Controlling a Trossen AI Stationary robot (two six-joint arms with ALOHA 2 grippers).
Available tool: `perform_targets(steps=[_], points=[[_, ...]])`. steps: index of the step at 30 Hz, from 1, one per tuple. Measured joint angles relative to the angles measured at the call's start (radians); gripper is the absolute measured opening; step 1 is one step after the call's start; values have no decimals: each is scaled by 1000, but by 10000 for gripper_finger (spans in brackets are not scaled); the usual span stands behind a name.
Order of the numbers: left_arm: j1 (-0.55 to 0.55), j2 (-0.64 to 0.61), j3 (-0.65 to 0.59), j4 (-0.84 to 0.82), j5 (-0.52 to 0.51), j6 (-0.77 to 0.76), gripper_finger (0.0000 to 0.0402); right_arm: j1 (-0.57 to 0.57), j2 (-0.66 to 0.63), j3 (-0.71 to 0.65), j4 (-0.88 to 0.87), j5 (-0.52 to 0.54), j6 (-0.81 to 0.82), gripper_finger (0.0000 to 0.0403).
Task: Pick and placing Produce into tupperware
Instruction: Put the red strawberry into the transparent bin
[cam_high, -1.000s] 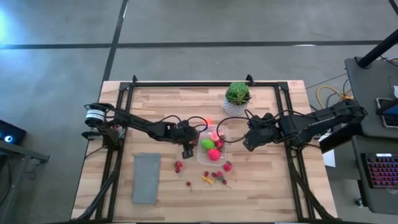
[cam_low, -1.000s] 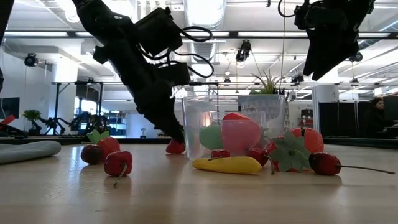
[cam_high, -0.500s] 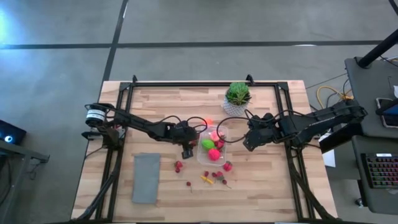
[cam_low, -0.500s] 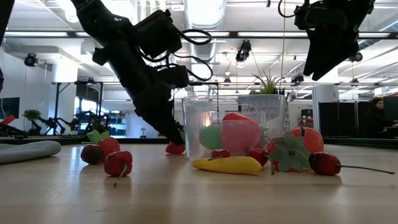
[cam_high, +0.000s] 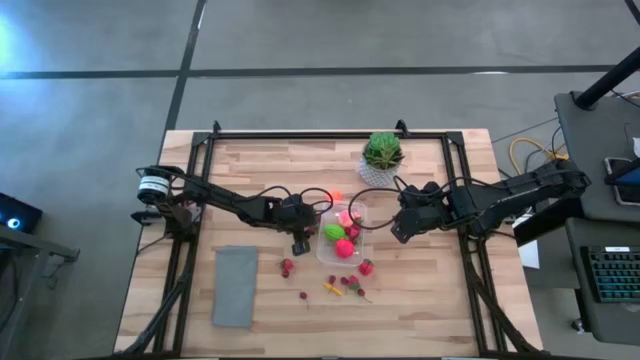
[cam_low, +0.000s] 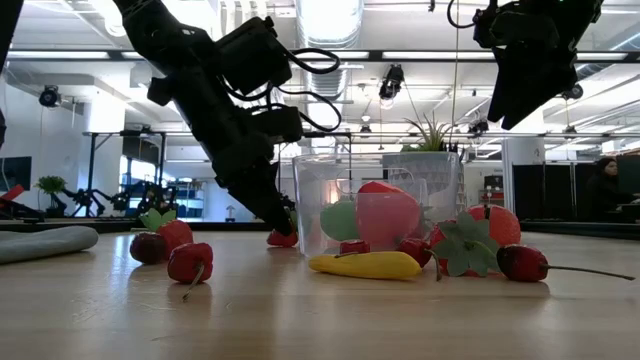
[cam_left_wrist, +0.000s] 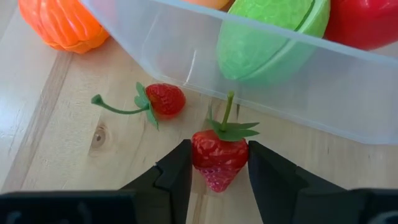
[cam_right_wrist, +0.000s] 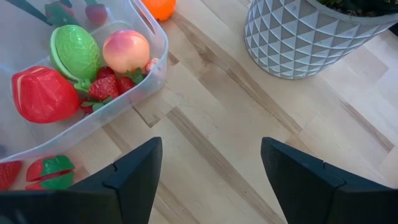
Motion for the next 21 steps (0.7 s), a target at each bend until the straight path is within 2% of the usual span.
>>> perform_targets(steps=[10,16,21], points=[[1,-5,13,-56,5,0,132,0,0,0,1,0,0,268],[0,-57,32,-112,2,1,132,0,0,0,2,0,0,264],[0,-121,35,-143,-70,0,132,0,0,0,1,0,0,269]])
